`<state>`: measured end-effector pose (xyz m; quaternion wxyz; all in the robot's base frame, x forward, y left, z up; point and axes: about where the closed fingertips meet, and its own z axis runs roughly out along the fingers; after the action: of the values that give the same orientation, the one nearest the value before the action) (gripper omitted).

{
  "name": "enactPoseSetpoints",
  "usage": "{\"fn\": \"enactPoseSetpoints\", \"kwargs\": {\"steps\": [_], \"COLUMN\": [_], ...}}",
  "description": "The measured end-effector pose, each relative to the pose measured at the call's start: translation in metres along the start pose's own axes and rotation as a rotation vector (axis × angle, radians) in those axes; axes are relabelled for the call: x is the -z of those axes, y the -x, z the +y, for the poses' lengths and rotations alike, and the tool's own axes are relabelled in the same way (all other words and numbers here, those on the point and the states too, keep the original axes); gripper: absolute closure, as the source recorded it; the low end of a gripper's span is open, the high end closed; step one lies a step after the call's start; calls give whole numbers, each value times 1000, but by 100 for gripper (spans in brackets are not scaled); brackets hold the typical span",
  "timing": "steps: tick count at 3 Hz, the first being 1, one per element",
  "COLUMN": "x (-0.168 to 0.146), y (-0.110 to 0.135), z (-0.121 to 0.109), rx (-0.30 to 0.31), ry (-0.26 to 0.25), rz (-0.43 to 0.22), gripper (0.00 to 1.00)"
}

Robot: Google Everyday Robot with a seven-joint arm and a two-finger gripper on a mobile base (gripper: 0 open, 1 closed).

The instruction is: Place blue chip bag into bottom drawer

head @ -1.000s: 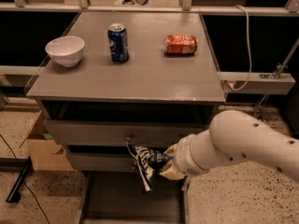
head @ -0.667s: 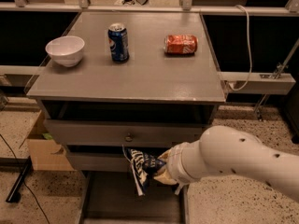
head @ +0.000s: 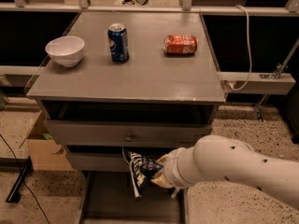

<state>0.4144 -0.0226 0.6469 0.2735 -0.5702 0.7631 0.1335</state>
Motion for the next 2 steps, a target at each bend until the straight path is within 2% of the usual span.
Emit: {"fn": "enactPoseSetpoints", "kwargs": {"steps": [1,2], "x": [-15,-46], "y": [-8,-32], "z": [6,17], "rx": [-17,-41], "ry": [-14,-40], "rz": [-6,24], "gripper": [100,100]}}
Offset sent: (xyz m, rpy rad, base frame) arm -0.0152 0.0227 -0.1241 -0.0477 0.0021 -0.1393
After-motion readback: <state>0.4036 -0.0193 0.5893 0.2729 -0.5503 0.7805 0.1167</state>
